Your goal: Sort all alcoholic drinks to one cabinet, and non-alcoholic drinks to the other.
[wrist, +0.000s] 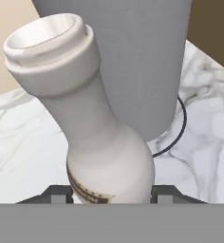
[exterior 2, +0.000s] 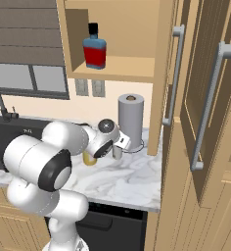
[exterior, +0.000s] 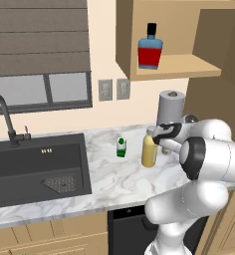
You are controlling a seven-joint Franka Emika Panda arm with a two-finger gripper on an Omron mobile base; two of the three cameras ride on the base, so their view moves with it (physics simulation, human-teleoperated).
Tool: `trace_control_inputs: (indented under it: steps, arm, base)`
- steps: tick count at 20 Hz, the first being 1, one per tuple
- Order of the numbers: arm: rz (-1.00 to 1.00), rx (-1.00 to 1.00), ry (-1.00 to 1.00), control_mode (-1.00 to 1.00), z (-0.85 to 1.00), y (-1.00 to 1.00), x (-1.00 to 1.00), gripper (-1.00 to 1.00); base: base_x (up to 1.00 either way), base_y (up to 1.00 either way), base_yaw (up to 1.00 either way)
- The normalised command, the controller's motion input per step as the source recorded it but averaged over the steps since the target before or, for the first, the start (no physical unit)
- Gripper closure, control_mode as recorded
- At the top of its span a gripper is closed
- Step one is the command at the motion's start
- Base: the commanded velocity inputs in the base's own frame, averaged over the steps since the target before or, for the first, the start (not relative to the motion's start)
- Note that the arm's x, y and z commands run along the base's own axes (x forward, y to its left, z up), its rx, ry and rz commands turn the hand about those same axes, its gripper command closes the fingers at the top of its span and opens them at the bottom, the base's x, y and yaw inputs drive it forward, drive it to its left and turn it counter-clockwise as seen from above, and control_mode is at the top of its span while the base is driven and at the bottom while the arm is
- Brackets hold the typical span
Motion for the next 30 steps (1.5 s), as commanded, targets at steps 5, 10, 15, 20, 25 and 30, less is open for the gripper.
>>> trace_control_inputs:
  steps: [5, 10, 15, 20, 25, 30]
  arm:
    - [0.0, 0.0, 0.0, -1.0, 0.15, 0.0, 0.0, 1.0]
    - [0.0, -0.01, -0.01, -1.0, 0.68, 0.0, -0.16, 1.0]
    - [0.0, -0.01, -0.01, -1.0, 0.77, 0.0, -0.28, 1.0]
    - [0.0, 0.0, 0.0, -1.0, 0.83, 0.0, -0.34, 1.0]
    - [0.0, 0.0, 0.0, -1.0, 0.71, 0.0, -0.46, 1.0]
    - [0.0, -0.01, -0.08, -1.0, 0.57, 0.0, -0.55, 1.0]
  base:
    - [0.0, 0.0, 0.0]
    - [0.0, 0.0, 0.0]
    - [0.0, 0.0, 0.0]
    - [0.0, 0.0, 0.0]
    - [0.0, 0.0, 0.0]
    - [0.0, 0.0, 0.0]
